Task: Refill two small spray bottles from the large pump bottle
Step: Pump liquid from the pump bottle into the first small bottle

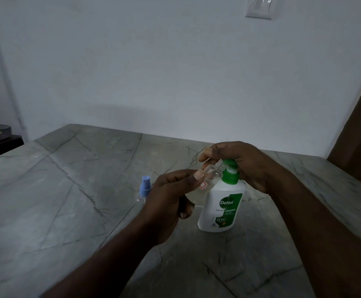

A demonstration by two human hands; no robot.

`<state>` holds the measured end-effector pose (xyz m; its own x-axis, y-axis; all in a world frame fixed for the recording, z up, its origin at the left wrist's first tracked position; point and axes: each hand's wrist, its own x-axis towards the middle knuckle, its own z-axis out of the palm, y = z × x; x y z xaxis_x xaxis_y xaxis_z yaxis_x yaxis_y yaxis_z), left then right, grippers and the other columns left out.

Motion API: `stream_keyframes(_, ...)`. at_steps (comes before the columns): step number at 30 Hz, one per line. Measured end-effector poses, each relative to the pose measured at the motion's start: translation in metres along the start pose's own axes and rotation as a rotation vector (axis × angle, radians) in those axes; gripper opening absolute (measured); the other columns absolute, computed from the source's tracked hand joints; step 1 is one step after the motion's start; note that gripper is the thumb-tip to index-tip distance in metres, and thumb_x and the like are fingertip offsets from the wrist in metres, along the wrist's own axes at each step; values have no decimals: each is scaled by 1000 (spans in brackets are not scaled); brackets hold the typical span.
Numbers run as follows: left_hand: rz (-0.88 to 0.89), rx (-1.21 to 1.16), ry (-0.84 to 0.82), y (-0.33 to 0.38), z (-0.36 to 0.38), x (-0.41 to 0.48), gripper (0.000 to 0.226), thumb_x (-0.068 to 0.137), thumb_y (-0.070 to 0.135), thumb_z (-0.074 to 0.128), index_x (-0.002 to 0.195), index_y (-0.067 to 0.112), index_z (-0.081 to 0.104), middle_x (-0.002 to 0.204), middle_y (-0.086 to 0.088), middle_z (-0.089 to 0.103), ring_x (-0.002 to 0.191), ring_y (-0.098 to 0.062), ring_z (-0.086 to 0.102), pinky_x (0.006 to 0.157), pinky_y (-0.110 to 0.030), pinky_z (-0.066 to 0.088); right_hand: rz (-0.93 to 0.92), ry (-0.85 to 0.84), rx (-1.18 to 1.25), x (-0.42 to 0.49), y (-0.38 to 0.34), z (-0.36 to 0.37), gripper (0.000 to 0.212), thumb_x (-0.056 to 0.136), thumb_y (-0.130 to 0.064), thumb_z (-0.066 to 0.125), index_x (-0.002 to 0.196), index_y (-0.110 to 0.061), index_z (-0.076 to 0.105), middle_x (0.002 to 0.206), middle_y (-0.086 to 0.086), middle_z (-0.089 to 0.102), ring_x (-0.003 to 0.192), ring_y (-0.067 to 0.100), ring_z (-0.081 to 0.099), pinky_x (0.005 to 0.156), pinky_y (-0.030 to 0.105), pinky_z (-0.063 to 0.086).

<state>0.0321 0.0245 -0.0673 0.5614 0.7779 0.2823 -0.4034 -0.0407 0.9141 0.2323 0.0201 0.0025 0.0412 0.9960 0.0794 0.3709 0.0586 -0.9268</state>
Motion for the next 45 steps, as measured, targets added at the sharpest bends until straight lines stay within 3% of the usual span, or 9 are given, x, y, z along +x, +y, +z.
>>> stream_keyframes(7, -7, 13, 9, 2, 0, -1, 19, 86, 31, 66, 83, 20, 81, 77, 2, 71, 48, -15, 39, 41, -22, 29, -17, 1, -1, 1, 2, 1, 25, 98, -23, 61, 106, -6, 78, 103, 8, 79, 98, 27, 73, 93, 43, 55)
stream_keyframes(10, -9, 11, 5, 2, 1, -1, 20, 85, 31, 66, 83, 18, 81, 78, -1, 71, 48, -15, 38, 41, -22, 30, -34, 12, -11, 0, 2, 0, 25, 97, -26, 62, 106, -7, 78, 104, 10, 79, 103, 34, 72, 96, 49, 54)
stream_keyframes(14, -8, -3, -1, 4, 2, -2, 19, 87, 30, 66, 84, 18, 80, 79, -1, 71, 49, -16, 38, 42, -22, 30, -50, -4, 15, -1, -1, 1, 40, 82, -38, 69, 105, -6, 78, 105, 16, 78, 103, 39, 71, 99, 55, 53)
stream_keyframes(16, -11, 0, -8, 4, 2, -2, 20, 87, 31, 66, 84, 19, 81, 79, -1, 71, 50, -15, 38, 42, -22, 30, -51, -8, 24, -2, -2, 1, 46, 77, -40, 69, 105, -5, 77, 104, 17, 78, 97, 34, 72, 97, 52, 54)
stream_keyframes(27, -15, -5, 12, 1, 0, -1, 20, 87, 32, 67, 85, 18, 81, 75, -1, 70, 46, -12, 41, 41, -21, 30, -19, -36, 15, 0, 1, 0, 24, 99, -19, 58, 104, -6, 77, 103, 9, 79, 93, 21, 73, 81, 31, 58)
stream_keyframes(32, -24, -9, 4, 1, 1, -1, 20, 86, 33, 66, 82, 19, 80, 74, 0, 69, 46, -11, 40, 42, -21, 29, -15, -31, 29, -1, 1, 1, 27, 94, -23, 63, 107, -4, 76, 107, 14, 78, 98, 28, 72, 91, 43, 55)
stream_keyframes(36, -37, -8, 10, 2, 1, -1, 20, 85, 34, 67, 82, 19, 80, 77, -2, 70, 47, -13, 41, 43, -22, 28, -28, -20, 22, -2, -2, 1, 48, 75, -41, 68, 105, -4, 77, 108, 18, 77, 100, 34, 71, 99, 54, 52)
stream_keyframes(42, -30, -13, 5, 3, 1, -1, 21, 83, 35, 67, 83, 19, 81, 75, -1, 69, 46, -12, 42, 41, -21, 29, -40, -28, 34, -1, -2, 0, 41, 82, -34, 68, 107, -3, 76, 107, 18, 77, 99, 34, 71, 100, 53, 52)
stream_keyframes(45, -30, 1, -1, 3, 1, -1, 21, 84, 38, 70, 83, 20, 81, 76, 0, 71, 47, -12, 42, 41, -21, 30, -32, -36, 55, 0, 0, -2, 48, 78, -36, 68, 110, 0, 75, 109, 19, 76, 100, 33, 70, 98, 51, 53)
